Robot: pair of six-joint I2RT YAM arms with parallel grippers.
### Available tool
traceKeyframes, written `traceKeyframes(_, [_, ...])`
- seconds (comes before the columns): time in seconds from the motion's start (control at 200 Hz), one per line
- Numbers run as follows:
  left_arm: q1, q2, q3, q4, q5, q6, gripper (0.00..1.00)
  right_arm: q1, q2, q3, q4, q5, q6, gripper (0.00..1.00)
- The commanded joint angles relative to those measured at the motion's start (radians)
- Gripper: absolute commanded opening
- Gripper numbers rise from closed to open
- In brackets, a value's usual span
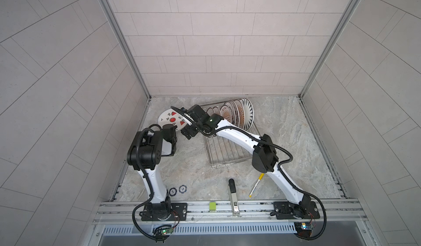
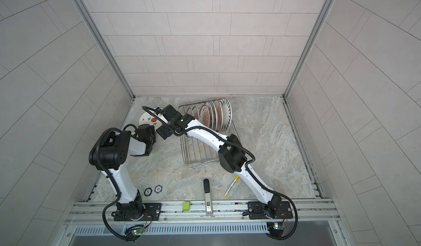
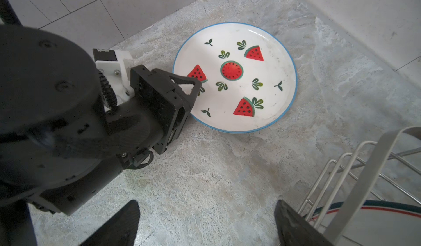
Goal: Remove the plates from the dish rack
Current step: 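Lower the watermelon plate onto the table with the left gripper and release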
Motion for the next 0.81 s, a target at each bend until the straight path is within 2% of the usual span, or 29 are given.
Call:
traceKeyframes(0.0, [0.007, -0.002, 0.018, -0.094, -0.021, 0.024, 0.46, 0.0, 0.001, 0.027, -0.002, 0.015, 0.005, 0.94])
traceKeyframes(0.14, [0.012, -0.03, 0.0, -0.114, -0.038, 0.035, 0.58, 0.0, -0.009, 0.038, -0.005, 0.0, 0.006, 0.94])
traceKeyframes(0.19, [0.013, -0.038, -0.011, -0.115, -0.043, 0.032, 0.67, 0.0, -0.012, 0.047, -0.013, -0.004, 0.008, 0.94])
traceKeyframes(0.24, [0.016, -0.04, -0.017, -0.105, -0.036, 0.03, 0.71, 0.001, -0.015, 0.05, -0.018, 0.002, 0.013, 0.94])
traceKeyframes(0.265, [0.017, -0.04, -0.02, -0.1, -0.033, 0.032, 0.78, 0.001, -0.017, 0.049, -0.017, 0.002, 0.016, 0.94])
traceKeyframes(0.3, [0.018, -0.041, -0.02, -0.101, -0.026, 0.032, 0.82, 0.003, -0.02, 0.051, -0.017, 0.002, 0.017, 0.94])
traceKeyframes(0.32, [0.018, -0.043, -0.02, -0.101, -0.022, 0.036, 0.9, 0.003, -0.021, 0.051, -0.018, 0.002, 0.016, 0.94])
traceKeyframes(0.37, [0.018, -0.053, -0.021, -0.097, -0.02, 0.067, 0.99, 0.004, -0.026, 0.052, -0.023, 0.009, 0.016, 0.94])
traceKeyframes(0.671, [0.031, -0.177, -0.123, -0.121, -0.038, 0.075, 1.0, 0.021, -0.117, 0.048, -0.092, 0.065, 0.001, 0.93])
traceKeyframes(0.801, [0.034, -0.256, -0.176, -0.133, -0.083, 0.099, 1.0, 0.032, -0.199, -0.035, -0.066, 0.102, 0.002, 0.92])
